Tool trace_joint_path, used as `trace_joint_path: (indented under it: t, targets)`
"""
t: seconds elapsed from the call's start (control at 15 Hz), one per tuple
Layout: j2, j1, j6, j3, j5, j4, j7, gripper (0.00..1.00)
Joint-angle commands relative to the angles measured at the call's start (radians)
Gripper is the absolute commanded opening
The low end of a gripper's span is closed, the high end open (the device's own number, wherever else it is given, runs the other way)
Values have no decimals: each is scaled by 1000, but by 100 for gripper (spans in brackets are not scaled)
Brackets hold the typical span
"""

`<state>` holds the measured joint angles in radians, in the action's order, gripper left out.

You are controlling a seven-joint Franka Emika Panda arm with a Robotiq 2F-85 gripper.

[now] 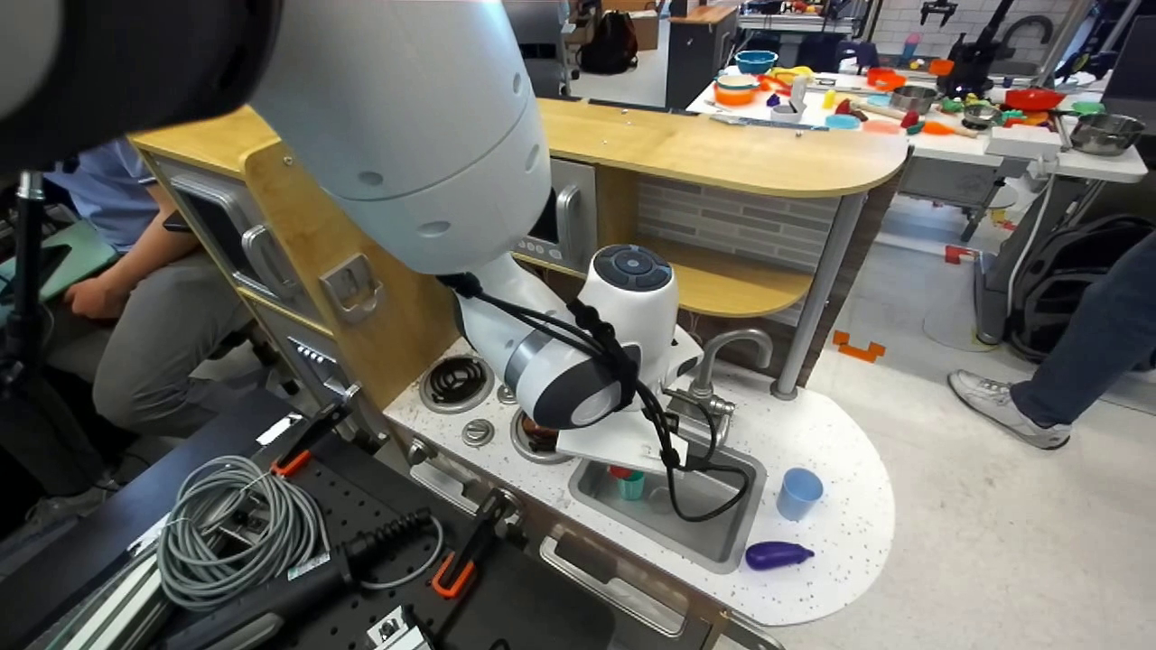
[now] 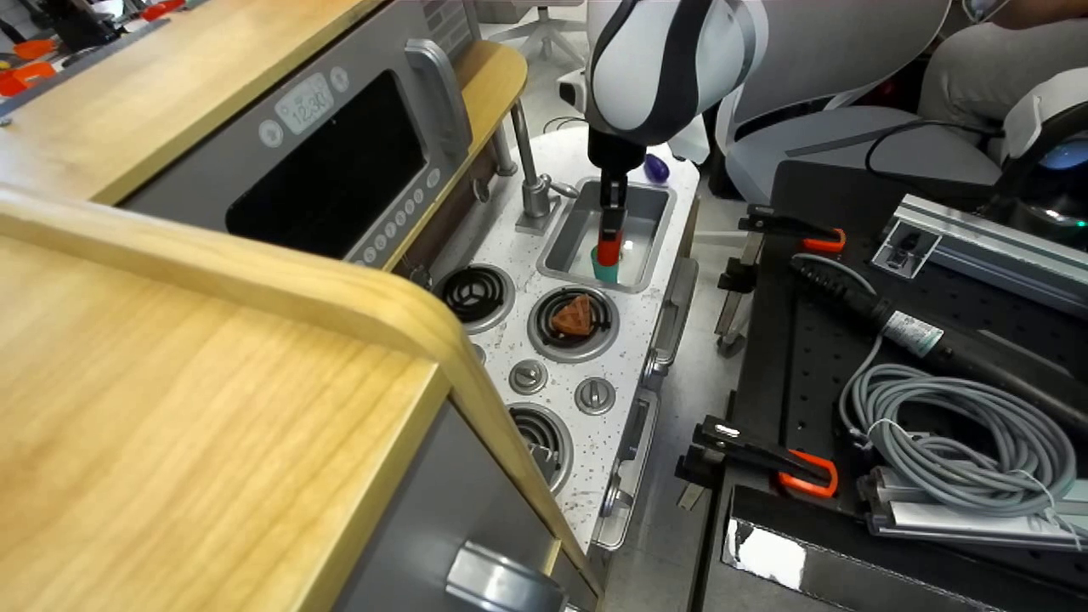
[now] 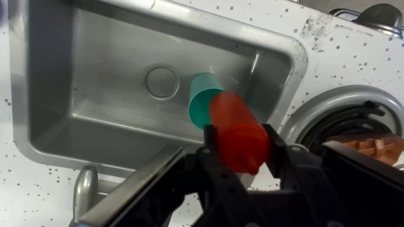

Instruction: Put the red bottle in the green cup

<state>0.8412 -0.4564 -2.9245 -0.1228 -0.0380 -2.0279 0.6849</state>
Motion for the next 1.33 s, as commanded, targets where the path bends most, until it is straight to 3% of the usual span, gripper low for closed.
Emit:
trace_joint_path:
  t: [0.0,0.33,0.4,0.53,0.8,1.07,1.27]
  targets:
    - [44,-15,-24,-2,-38,36,3,13]
    - [57,-7,-13,12,-54,70,-7,13]
    - [57,1,-9,23,-58,75,-14,63]
    - [53,-1,1,33,-55,77,-22,70]
    - [23,13,33,79,-56,64,-54,98]
    - [-29,3,61,116,-62,36,-63,100]
    - [-64,29,115,186,-68,30,-100,100]
